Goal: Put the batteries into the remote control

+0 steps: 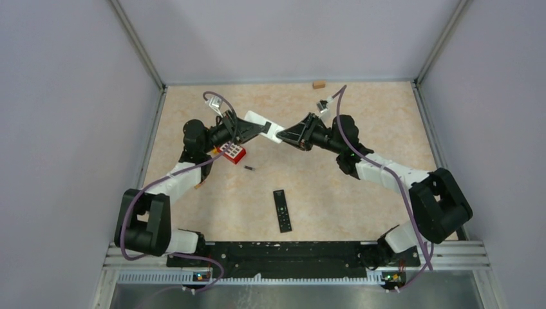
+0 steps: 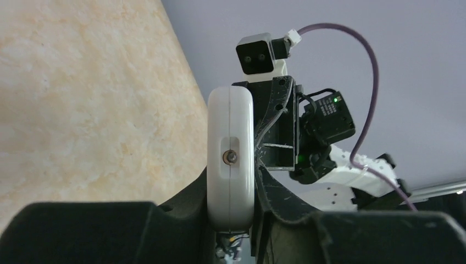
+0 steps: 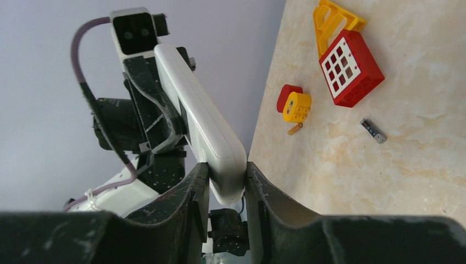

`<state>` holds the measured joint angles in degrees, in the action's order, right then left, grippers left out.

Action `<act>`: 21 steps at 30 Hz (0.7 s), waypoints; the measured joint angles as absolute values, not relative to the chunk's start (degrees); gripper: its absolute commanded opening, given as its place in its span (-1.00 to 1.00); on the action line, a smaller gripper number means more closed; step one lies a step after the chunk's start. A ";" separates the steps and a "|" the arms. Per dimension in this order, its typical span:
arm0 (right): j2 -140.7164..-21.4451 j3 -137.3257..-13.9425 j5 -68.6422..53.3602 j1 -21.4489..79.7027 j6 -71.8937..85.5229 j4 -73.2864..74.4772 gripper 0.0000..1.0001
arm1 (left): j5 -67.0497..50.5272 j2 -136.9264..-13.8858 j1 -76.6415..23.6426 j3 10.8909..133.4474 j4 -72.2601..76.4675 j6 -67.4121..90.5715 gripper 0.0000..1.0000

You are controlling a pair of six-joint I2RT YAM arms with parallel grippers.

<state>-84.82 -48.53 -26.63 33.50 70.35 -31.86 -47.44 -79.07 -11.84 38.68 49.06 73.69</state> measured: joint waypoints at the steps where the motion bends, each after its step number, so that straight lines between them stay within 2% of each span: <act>1: -84.79 -48.53 -26.89 33.50 69.41 -31.53 -0.35 | -48.05 -78.41 -12.05 39.64 46.41 70.70 -1.00; 6: -83.48 -49.23 -30.11 33.45 62.81 -29.82 -0.05 | -49.91 -74.30 -13.37 44.42 32.82 57.58 -1.00; 9: -80.42 -49.19 -31.59 33.04 57.63 -27.79 0.30 | -52.18 -72.51 -14.44 46.54 28.56 53.45 -1.00; 11: -78.30 -49.19 -33.04 32.77 54.57 -27.07 0.42 | -54.72 -72.10 -15.55 47.31 27.88 51.96 -1.00; 14: -75.40 -49.30 -36.03 32.03 49.78 -26.02 0.47 | -57.93 -71.88 -16.67 47.46 27.24 50.48 -1.00; 21: -74.67 -53.74 -48.75 31.59 39.00 -21.08 0.45 | -62.13 -69.38 -16.80 46.83 27.42 49.52 -1.00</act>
<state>-74.67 -53.74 -48.75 31.59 39.00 -21.08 -62.13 -69.38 -16.80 46.83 27.42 49.52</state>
